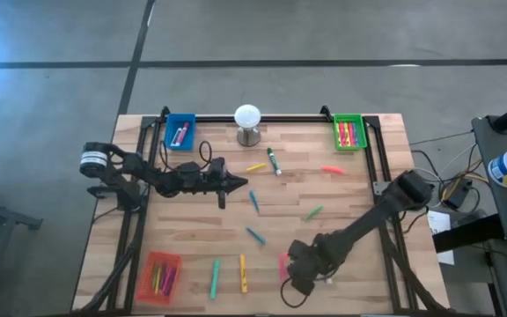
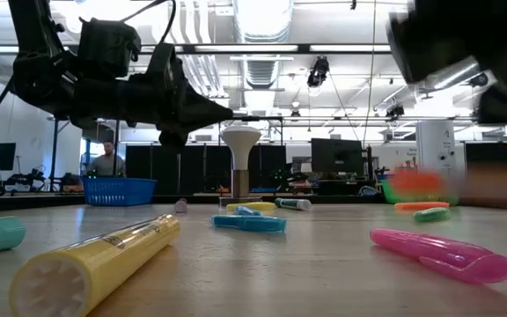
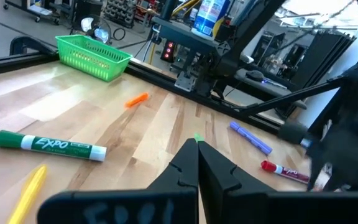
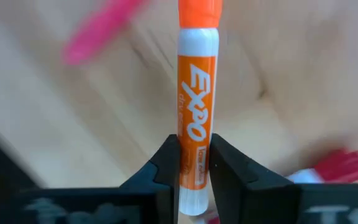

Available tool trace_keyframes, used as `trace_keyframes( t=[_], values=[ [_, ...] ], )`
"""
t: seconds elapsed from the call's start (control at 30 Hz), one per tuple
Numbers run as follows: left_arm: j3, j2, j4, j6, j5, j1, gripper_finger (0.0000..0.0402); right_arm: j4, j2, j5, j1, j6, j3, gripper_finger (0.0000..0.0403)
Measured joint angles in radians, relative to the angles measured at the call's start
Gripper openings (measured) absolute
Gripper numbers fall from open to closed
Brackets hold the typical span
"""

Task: Pick & Place Markers
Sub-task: Put the orange marker pen into the blue bin

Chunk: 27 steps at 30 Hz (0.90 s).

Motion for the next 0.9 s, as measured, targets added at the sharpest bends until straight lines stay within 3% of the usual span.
trace_keyframes(
  t=[0.17,0.37,0.47,0.57,0.7,0.9],
  values=[
    [0.000,0.000,-0.051,0.000,0.000,0.000,0.0000,0.105,-0.112,0.059,-0.061,-0.296,-0.117,0.0053],
    [-0.001,0.001,-0.122,0.016,0.000,-0.003,0.0000,0.573,-0.270,0.063,-0.193,-0.617,-0.414,0.0065],
    [0.000,0.001,-0.121,-0.003,-0.071,-0.009,0.0003,0.867,-0.323,0.033,-0.270,-0.751,-0.561,0.0066],
    [0.011,0.002,-0.130,-0.019,-0.136,-0.018,0.0019,1.103,-0.349,0.006,-0.345,-0.833,-0.673,0.0067],
    [0.052,0.002,-0.152,-0.078,-0.142,-0.018,0.0056,1.382,-0.351,0.006,-0.422,-0.924,-0.781,0.0068],
    [0.140,0.002,-0.200,-0.044,-0.041,-0.020,0.0093,1.721,-0.313,-0.015,-0.510,-0.993,-0.889,0.0069]
  ],
)
